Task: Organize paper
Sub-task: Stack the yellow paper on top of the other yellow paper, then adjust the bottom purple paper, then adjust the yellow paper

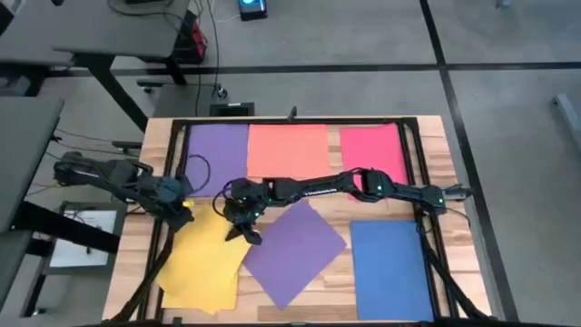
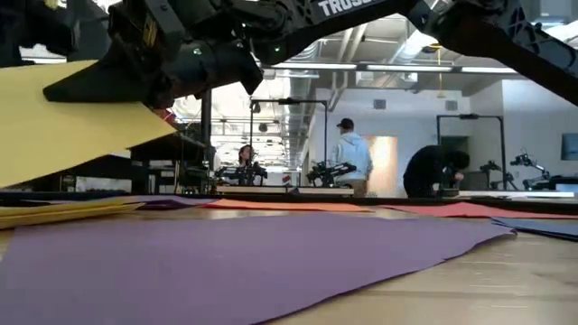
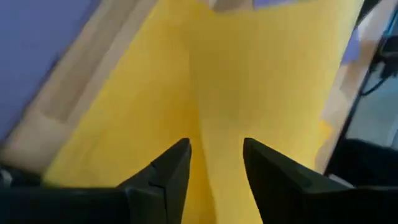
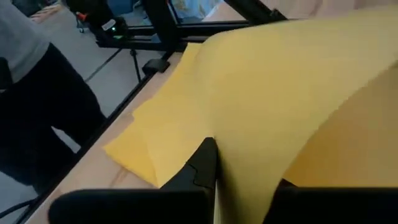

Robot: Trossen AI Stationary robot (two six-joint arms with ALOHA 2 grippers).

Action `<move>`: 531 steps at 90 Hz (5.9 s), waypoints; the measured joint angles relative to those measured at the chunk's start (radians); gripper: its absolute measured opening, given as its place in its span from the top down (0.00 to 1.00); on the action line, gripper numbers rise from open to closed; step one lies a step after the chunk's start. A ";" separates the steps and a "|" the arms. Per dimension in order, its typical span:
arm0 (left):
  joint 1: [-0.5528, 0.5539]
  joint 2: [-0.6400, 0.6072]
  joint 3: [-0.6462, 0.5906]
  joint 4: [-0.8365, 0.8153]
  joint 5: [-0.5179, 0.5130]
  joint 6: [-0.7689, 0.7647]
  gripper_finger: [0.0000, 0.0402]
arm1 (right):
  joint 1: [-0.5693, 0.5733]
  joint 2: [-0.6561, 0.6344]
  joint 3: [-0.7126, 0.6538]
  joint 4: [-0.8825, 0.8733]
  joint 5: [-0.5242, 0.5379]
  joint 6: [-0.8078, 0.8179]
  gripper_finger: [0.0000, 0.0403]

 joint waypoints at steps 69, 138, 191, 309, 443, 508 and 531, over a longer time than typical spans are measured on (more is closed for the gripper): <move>0.000 -0.045 -0.051 0.085 0.077 0.069 0.66 | -0.012 0.019 0.000 -0.012 -0.002 0.347 1.00; 0.000 -0.044 -0.037 0.055 0.077 0.066 0.66 | -0.125 0.014 0.000 0.086 0.110 0.586 0.57; 0.000 -0.043 -0.037 0.057 0.069 0.067 0.66 | -0.071 0.032 0.000 0.082 0.323 0.410 0.60; 0.000 -0.044 -0.037 0.048 0.068 0.066 0.66 | 0.251 -0.073 -0.122 -0.963 0.557 0.497 1.00; 0.000 -0.044 -0.037 0.067 0.043 0.051 0.66 | 0.160 0.039 -0.018 -0.377 0.486 0.617 1.00; 0.000 -0.043 -0.037 0.064 0.046 0.055 0.66 | 0.020 0.026 0.055 -0.367 0.568 0.499 1.00; 0.000 -0.044 -0.037 0.063 0.045 0.062 0.66 | 0.099 0.026 0.089 -0.521 0.522 0.515 1.00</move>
